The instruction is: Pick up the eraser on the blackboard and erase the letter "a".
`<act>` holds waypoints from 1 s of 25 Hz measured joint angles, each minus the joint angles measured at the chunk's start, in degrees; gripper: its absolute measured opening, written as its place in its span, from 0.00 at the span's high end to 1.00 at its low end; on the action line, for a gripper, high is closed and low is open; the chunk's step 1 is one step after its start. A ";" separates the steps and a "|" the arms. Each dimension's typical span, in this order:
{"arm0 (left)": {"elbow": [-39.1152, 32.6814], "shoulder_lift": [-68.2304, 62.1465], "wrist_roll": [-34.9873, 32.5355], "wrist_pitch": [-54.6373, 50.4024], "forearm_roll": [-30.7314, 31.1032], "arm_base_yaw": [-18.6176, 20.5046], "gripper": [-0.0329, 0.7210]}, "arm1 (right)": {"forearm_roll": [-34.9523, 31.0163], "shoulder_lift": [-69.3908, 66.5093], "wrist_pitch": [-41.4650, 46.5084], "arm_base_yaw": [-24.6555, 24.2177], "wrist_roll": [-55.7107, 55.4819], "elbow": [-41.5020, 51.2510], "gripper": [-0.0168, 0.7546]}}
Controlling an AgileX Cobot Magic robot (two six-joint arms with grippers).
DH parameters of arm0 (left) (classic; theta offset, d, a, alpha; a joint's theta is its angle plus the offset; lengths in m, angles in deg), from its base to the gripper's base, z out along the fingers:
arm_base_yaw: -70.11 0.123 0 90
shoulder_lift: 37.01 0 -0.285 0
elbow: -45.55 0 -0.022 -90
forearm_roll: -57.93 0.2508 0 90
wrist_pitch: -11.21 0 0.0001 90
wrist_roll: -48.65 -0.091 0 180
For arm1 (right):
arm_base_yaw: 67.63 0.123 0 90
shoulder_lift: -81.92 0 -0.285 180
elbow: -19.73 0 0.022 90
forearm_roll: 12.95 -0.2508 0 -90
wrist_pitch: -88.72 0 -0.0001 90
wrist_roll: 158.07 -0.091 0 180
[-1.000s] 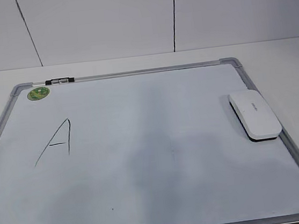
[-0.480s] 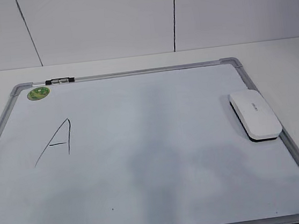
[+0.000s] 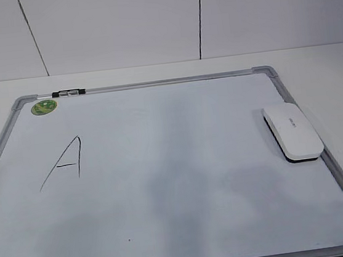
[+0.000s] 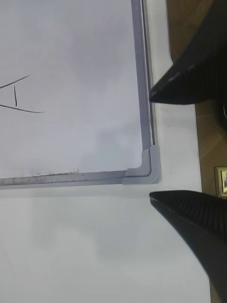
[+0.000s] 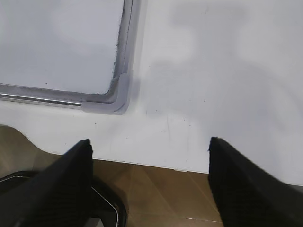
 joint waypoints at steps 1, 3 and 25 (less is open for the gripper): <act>0.00 0.00 0.00 0.00 0.00 0.00 0.40 | 0.00 0.00 0.00 0.00 0.00 0.00 0.21; 0.00 0.00 0.00 0.00 0.00 0.00 0.40 | 0.00 0.00 0.00 0.00 0.00 0.00 0.21; 0.00 11.21 0.00 0.00 0.09 0.32 0.44 | 0.38 9.70 -0.09 -13.73 0.00 0.00 0.21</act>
